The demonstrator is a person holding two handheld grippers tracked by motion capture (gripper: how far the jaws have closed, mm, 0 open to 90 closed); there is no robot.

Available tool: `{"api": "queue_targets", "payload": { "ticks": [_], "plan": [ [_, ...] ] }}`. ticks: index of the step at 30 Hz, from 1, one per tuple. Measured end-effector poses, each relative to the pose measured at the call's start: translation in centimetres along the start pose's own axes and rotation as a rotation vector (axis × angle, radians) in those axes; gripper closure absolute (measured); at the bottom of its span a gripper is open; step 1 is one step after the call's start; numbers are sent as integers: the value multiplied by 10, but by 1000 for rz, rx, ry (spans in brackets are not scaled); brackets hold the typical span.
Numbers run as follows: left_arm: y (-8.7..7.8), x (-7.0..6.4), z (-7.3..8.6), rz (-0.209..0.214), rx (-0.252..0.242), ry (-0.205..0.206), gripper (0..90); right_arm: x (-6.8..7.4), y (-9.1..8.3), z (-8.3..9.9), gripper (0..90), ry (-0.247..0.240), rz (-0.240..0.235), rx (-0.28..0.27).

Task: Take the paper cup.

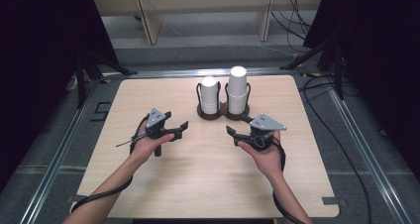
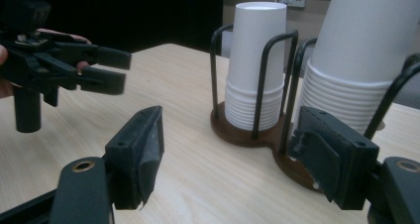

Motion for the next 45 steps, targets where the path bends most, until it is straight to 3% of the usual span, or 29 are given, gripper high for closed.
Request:
{"api": "queue_targets", "payload": {
  "ticks": [4, 5, 6, 8, 9, 12, 15, 16, 18, 19, 22, 24, 26, 27, 28, 31, 36, 45],
  "plan": [
    [19, 0, -5, 23, 15, 43, 150, 0, 9, -8, 287, -9, -1, -2],
    [29, 0, -5, 26, 27, 58, 159, -1, 16, -14, 291, -36, 2, -11],
    [34, 0, -5, 28, 35, 75, 164, 1, 20, -15, 291, -23, -4, -5],
    [38, 0, -5, 29, 39, 89, 167, 0, 23, -19, 294, -49, 6, -8],
    [46, -2, -4, 35, 54, 121, 170, 3, 30, -23, 296, -36, 0, -9],
    [54, -4, -4, 51, 66, 145, 170, 6, 40, -32, 302, -46, -7, -9],
    [65, -4, -5, 60, 72, 147, 170, 9, 49, -37, 306, -67, -13, -9],
    [69, -4, -6, 64, 69, 143, 170, 11, 52, -38, 308, -48, -19, 8],
    [75, -4, -6, 71, 73, 137, 170, 11, 66, -50, 316, -56, -8, -13],
    [79, -4, -7, 71, 74, 129, 170, 12, 70, -52, 318, -35, -3, -11],
    [89, -3, -6, 67, 74, 133, 172, 11, 80, -58, 322, -46, -1, -10],
    [97, -4, -6, 71, 82, 126, 174, 5, 93, -66, 324, -65, 53, -6],
    [99, -5, -6, 74, 81, 124, 174, 2, 98, -69, 324, -89, 71, -21],
    [102, -5, -6, 74, 82, 124, 174, 1, 102, -70, 324, -82, 66, -14],
    [104, -6, -6, 74, 83, 124, 174, -1, 105, -70, 322, -74, 92, -11],
    [110, -6, -8, 68, 83, 140, 181, -8, 119, -71, 307, -91, 122, 16],
    [117, -8, -9, 72, 80, 145, 187, -11, 129, -73, 301, -96, 141, 19],
    [124, -8, -7, 77, 72, 105, 197, -20, 140, -75, 293, -97, 181, 43]
  ]
}}
Point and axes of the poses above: each handheld gripper's, and its own axes: y roughly forward along the jaws, z roughly out of its underside, x roughly to its left, the point moved 8 cm from there along y, roughly forward along the jaws, and after that the axes turned 9 degrees about y, right-handed, at the moved point
